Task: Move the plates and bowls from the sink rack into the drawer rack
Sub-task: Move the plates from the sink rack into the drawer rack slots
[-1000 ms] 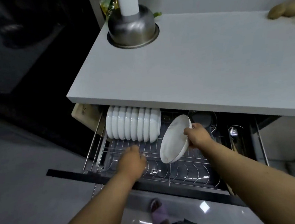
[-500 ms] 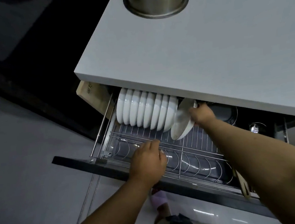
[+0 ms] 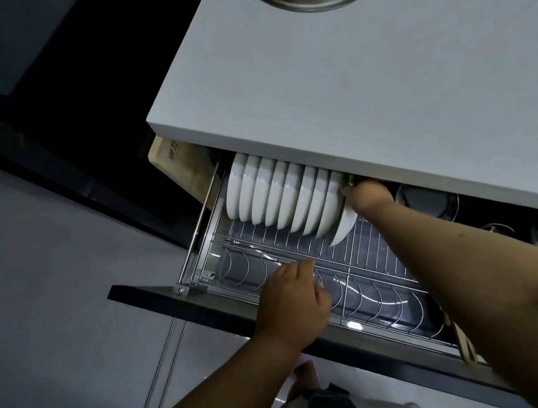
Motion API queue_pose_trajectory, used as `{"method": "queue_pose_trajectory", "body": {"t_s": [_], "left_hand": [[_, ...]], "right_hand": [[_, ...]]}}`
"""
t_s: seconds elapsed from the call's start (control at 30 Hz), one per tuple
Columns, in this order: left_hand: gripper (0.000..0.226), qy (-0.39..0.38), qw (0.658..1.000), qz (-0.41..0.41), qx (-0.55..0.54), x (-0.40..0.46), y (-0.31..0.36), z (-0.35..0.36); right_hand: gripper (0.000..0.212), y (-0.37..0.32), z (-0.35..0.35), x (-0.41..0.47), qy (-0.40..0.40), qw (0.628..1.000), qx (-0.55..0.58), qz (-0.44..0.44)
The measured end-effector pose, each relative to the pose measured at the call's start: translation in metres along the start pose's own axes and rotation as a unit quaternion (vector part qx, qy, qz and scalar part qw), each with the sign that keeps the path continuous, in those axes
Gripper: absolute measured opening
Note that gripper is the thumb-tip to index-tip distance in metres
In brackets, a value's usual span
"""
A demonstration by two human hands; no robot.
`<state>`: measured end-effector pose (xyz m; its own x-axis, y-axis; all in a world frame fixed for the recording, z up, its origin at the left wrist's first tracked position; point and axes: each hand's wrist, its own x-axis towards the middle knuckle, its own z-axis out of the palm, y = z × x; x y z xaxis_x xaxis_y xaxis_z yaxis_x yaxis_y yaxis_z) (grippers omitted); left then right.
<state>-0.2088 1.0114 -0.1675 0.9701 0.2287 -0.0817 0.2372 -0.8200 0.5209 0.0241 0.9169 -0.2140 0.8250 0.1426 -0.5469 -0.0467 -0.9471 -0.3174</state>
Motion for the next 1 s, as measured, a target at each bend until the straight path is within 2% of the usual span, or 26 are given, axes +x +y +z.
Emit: {"method": "queue_pose_trajectory", "body": {"t_s": [0.1,0.23,0.37,0.5,0.63,0.77,0.9,1.0], "left_hand": [[0.04,-0.006,1.0,0.004,0.002,0.001,0.0,0.0],[0.04,-0.022,1.0,0.004,0.0,0.001,0.0,-0.001],[0.04,-0.025,1.0,0.007,-0.003,0.001,0.0,-0.001],[0.041,-0.024,1.0,0.011,-0.009,0.002,0.002,-0.002],[0.041,-0.032,0.999,0.009,0.027,0.003,0.004,-0.002],[0.05,-0.068,0.997,-0.016,0.041,0.005,0.007,-0.001],[0.038,-0.093,0.994,-0.013,0.049,0.007,0.008,0.004],[0.024,-0.154,0.985,-0.007,0.073,0.013,0.017,0.009]], "right_hand": [[0.048,-0.005,0.001,0.004,-0.011,0.998,-0.051,-0.044],[0.05,-0.001,0.002,0.013,-0.019,0.997,-0.051,-0.051],[0.046,0.002,0.004,0.007,-0.006,1.0,0.013,-0.022],[0.059,0.01,0.008,-0.012,0.019,0.996,0.084,0.005],[0.061,0.025,0.013,-0.048,0.024,0.993,0.114,-0.031],[0.056,0.046,0.007,-0.09,0.033,0.989,0.132,-0.055],[0.046,0.075,-0.01,-0.131,0.049,0.985,0.154,-0.067],[0.039,0.104,-0.025,-0.156,0.076,0.978,0.187,-0.049]]}}
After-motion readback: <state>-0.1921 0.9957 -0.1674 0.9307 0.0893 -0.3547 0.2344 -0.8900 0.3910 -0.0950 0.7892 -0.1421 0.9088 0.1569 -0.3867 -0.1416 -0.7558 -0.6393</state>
